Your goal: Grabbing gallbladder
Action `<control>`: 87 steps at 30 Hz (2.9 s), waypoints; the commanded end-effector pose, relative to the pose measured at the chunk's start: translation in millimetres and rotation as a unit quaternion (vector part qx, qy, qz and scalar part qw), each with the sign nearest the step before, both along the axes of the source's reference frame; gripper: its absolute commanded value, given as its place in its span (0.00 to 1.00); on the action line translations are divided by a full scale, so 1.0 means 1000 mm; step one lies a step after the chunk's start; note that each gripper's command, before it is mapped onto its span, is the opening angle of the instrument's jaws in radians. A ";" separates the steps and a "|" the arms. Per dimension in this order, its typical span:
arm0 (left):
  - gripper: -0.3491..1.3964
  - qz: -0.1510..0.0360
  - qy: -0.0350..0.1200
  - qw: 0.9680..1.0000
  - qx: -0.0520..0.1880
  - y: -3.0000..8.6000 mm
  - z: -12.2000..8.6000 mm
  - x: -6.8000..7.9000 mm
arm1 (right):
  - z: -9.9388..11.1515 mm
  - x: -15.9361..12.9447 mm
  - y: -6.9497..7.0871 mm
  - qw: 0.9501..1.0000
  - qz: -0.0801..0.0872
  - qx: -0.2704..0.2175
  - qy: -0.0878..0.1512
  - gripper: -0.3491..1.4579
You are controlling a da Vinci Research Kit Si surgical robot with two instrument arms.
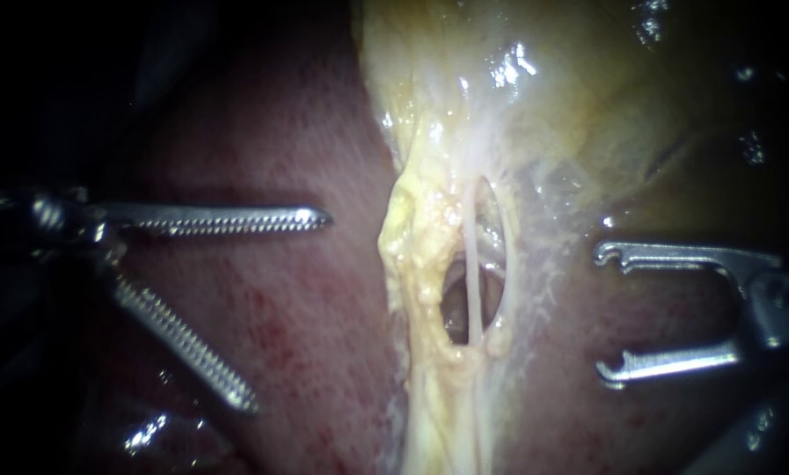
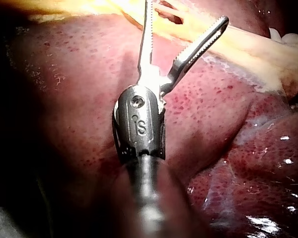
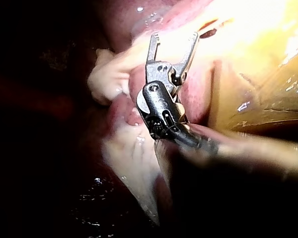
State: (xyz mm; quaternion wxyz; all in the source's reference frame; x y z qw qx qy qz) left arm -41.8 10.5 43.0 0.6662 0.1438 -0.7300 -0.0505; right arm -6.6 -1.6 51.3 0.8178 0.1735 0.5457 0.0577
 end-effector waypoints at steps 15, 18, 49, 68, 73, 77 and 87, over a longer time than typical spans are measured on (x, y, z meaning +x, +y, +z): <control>0.86 0.000 0.000 1.000 0.000 0.0000 0.0000 0.0000 | 0.0001 0.0000 0.0000 1.000 0.001 0.002 -0.001 0.52; 0.86 0.000 0.000 1.000 0.000 0.0000 0.0000 0.0000 | 0.0001 0.0000 0.0000 1.000 0.001 0.002 -0.001 0.52; 0.94 -0.027 0.071 0.994 0.084 0.0006 -0.0001 -0.0014 | 0.0002 0.0000 0.0000 1.000 0.002 0.005 -0.001 0.52; 0.69 -0.084 0.214 0.934 0.273 0.0030 0.0010 -0.0033 | 0.0002 0.0000 0.0000 1.000 0.002 0.005 -0.001 0.52; 0.63 -0.089 0.230 0.921 0.302 0.0032 0.0012 -0.0041 | 0.0002 0.0000 0.0000 1.000 0.002 0.005 -0.001 0.52; 0.59 -0.093 0.242 0.910 0.324 0.0032 0.0011 -0.0045 | 0.0002 0.0000 0.0000 1.000 0.003 0.008 -0.002 0.52; 0.43 -0.105 0.269 0.889 0.355 0.0032 0.0005 -0.0060 | 0.0002 0.0000 0.0000 1.000 0.003 0.008 -0.002 0.52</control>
